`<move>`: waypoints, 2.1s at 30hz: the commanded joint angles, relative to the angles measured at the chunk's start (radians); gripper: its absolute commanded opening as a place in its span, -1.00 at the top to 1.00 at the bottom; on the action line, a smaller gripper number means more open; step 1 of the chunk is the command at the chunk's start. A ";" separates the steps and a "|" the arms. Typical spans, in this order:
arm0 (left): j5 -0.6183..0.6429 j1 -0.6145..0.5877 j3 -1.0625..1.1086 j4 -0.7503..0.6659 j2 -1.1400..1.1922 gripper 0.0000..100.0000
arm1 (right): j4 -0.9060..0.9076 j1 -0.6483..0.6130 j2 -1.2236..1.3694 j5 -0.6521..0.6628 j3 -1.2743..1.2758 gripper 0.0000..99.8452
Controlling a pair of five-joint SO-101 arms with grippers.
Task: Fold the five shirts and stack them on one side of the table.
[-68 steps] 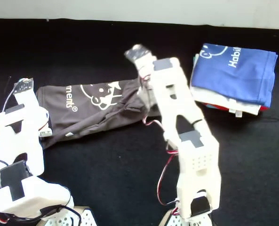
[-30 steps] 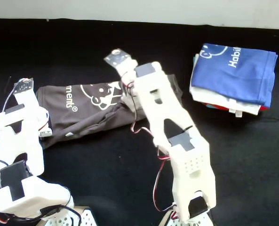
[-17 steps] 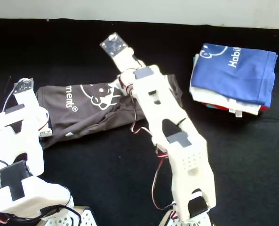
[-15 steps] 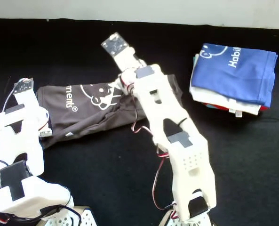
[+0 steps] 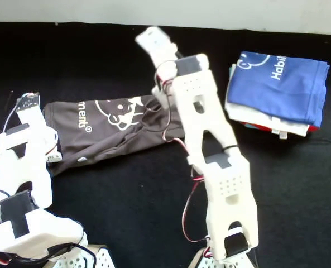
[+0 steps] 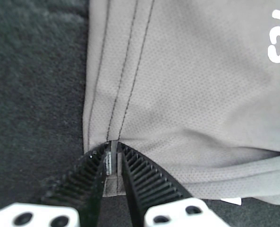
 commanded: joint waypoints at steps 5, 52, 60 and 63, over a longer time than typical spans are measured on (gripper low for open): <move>0.006 0.010 -0.001 -0.023 0.001 0.98 | -0.025 -0.062 0.162 0.008 -0.065 0.93; 0.006 0.005 -0.015 -0.015 -0.012 0.98 | 0.275 0.263 0.423 0.011 -0.521 0.93; 0.008 0.005 -0.173 0.178 -0.012 0.98 | 0.278 0.358 0.420 0.080 -0.519 0.98; 0.008 0.005 -0.268 0.282 -0.012 0.98 | 0.278 0.329 0.420 0.080 -0.519 0.98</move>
